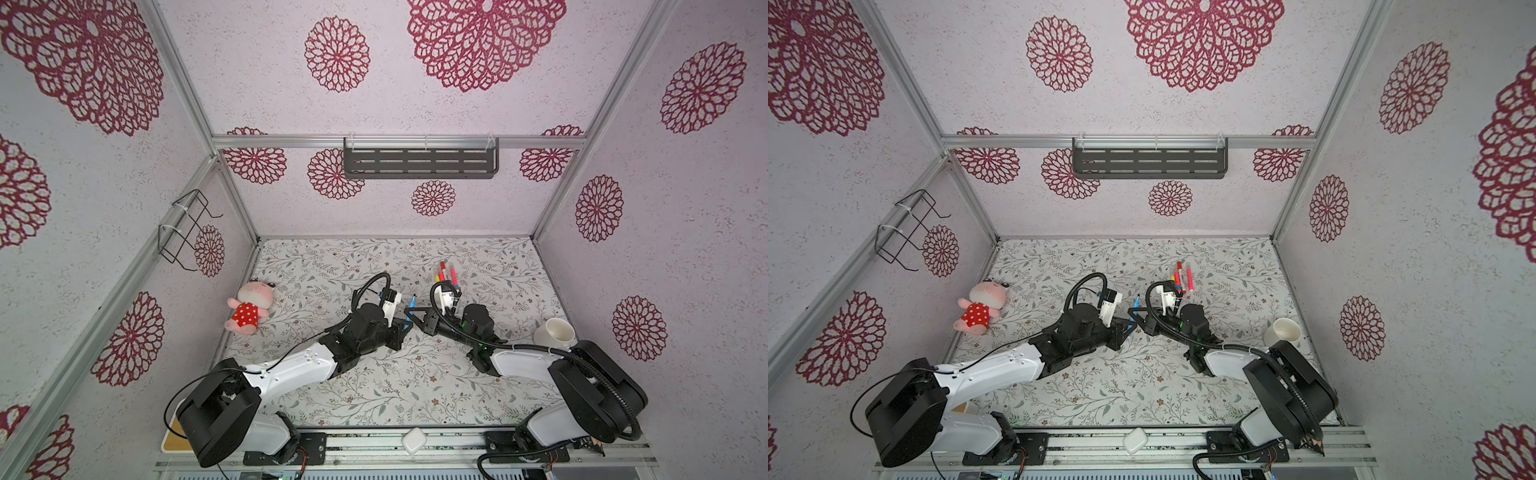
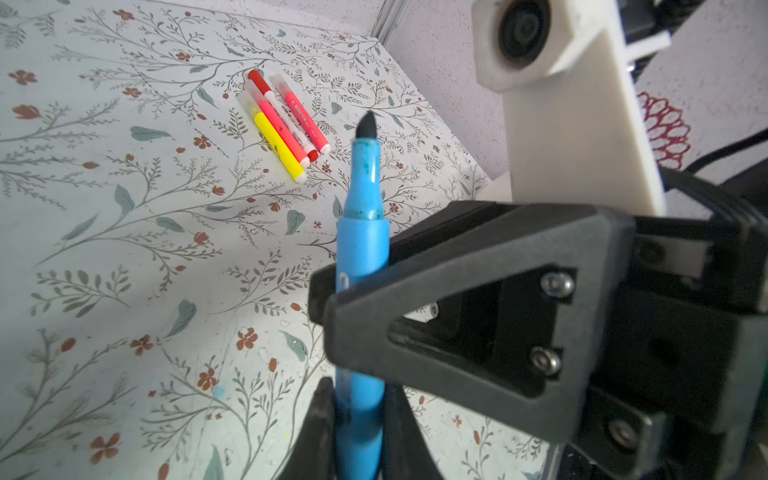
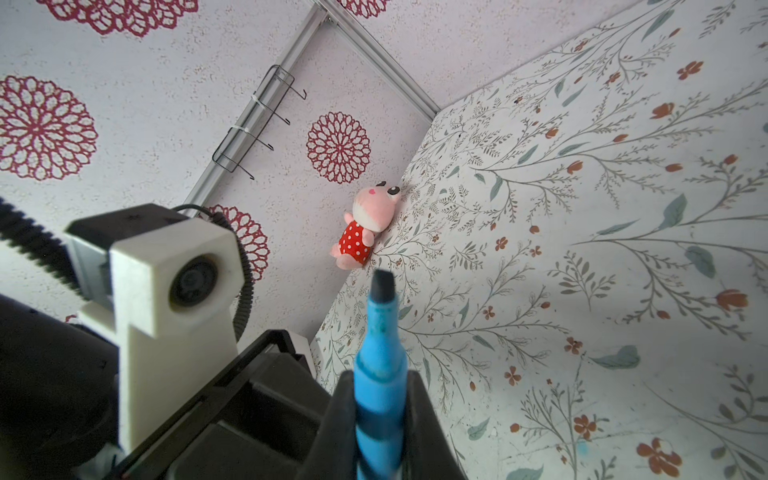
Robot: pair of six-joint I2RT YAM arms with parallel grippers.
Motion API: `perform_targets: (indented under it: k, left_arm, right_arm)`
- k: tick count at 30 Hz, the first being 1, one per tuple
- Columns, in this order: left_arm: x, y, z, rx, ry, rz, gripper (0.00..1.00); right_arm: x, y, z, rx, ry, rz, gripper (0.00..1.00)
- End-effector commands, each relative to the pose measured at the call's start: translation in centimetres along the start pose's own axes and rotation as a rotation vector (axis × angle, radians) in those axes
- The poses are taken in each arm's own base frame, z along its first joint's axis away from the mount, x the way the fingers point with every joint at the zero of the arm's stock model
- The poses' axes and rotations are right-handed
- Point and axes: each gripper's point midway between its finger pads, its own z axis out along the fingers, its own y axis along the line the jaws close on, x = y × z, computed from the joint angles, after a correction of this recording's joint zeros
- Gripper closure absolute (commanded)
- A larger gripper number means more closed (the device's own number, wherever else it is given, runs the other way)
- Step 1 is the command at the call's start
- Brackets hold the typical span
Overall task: Insert the pens into the pen caps
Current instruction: 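Open the right gripper and move it toward the clear cap near the markers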
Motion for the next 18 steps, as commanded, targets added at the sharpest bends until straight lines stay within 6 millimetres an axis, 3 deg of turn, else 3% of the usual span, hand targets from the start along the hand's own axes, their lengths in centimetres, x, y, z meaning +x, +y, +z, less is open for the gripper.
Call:
perform_targets:
  k: [1,4,7,8,11,18]
  left_arm:
    - [-1.4,-0.1,0.1,-0.011,-0.039,0.004,0.97]
    - [-1.3,0.2,0.1,-0.023,-0.039,0.001,1.00]
    - [-1.2,0.6,-0.1,-0.035,-0.043,-0.002,1.00]
    - [-1.2,0.7,-0.2,-0.038,-0.045,-0.004,1.00]
    - [-1.1,1.0,-0.6,-0.050,-0.052,-0.006,1.00]
    - [-0.5,1.5,-1.4,-0.057,-0.053,-0.012,1.00]
  right_arm:
    - [-1.2,2.5,-0.6,-0.072,-0.040,-0.040,0.87]
    - [-1.2,2.5,-1.0,-0.063,-0.047,-0.044,0.72]
    - [-1.6,2.3,-1.6,-0.024,-0.066,-0.064,0.41]
    - [-1.8,1.9,-1.9,0.003,-0.070,-0.069,0.36]
    - [-3.1,0.4,-3.1,0.150,-0.096,-0.111,0.30]
    - [-5.5,-8.9,-9.5,0.869,0.020,-0.210,0.26]
